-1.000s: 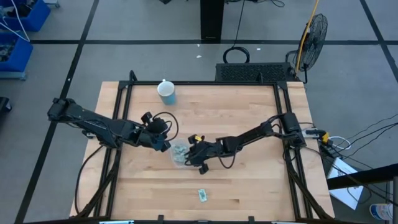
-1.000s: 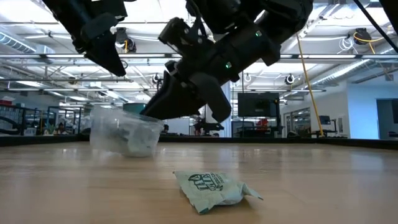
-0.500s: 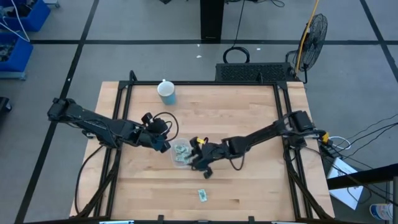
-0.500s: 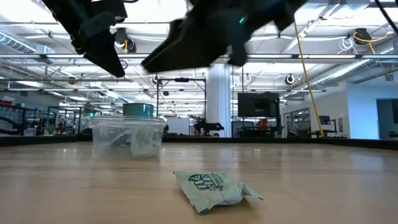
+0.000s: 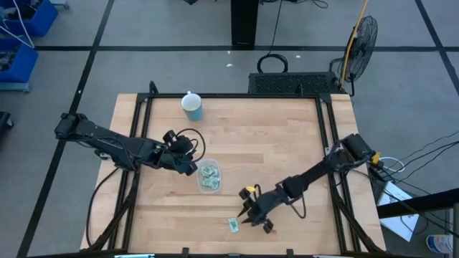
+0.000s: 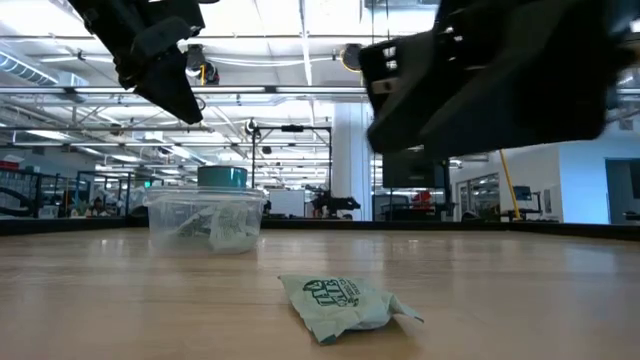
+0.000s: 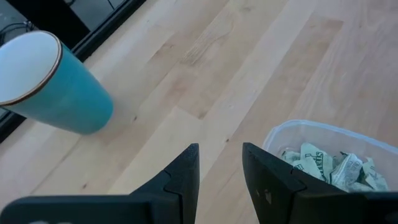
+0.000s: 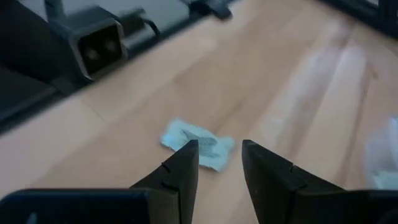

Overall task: Pick and place Stevia / Truvia into bins
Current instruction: Put the stevia packet into the transparent container

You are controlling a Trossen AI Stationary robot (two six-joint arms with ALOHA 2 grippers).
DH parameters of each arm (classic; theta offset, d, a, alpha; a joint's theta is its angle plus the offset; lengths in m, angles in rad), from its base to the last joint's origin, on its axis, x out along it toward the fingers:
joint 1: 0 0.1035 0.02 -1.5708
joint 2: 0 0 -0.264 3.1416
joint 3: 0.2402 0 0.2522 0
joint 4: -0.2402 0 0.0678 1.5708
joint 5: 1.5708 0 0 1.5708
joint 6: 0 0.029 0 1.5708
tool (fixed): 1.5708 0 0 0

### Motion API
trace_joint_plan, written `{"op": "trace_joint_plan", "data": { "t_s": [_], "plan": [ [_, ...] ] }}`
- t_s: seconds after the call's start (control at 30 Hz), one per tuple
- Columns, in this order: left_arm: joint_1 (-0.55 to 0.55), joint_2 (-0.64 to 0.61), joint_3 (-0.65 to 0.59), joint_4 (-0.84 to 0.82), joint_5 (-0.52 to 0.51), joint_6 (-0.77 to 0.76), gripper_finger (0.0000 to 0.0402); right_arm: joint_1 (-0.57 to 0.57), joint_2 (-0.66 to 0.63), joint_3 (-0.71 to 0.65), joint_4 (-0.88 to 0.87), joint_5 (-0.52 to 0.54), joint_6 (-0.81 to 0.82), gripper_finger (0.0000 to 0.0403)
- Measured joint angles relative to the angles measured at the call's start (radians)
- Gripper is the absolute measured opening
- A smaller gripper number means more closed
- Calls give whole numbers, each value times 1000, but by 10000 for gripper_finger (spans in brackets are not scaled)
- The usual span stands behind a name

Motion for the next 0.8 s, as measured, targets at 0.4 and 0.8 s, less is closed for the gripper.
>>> {"op": "trace_joint_plan", "data": {
  "t_s": [0.4, 0.8],
  "plan": [
    [0, 0, 0, 36, 0, 7, 129, -60, 92, 6, 109, -105, 78, 116],
    [0, 0, 0, 71, 0, 126, 129, -100, 225, 189, -81, -192, 171, 116]
  ]
}}
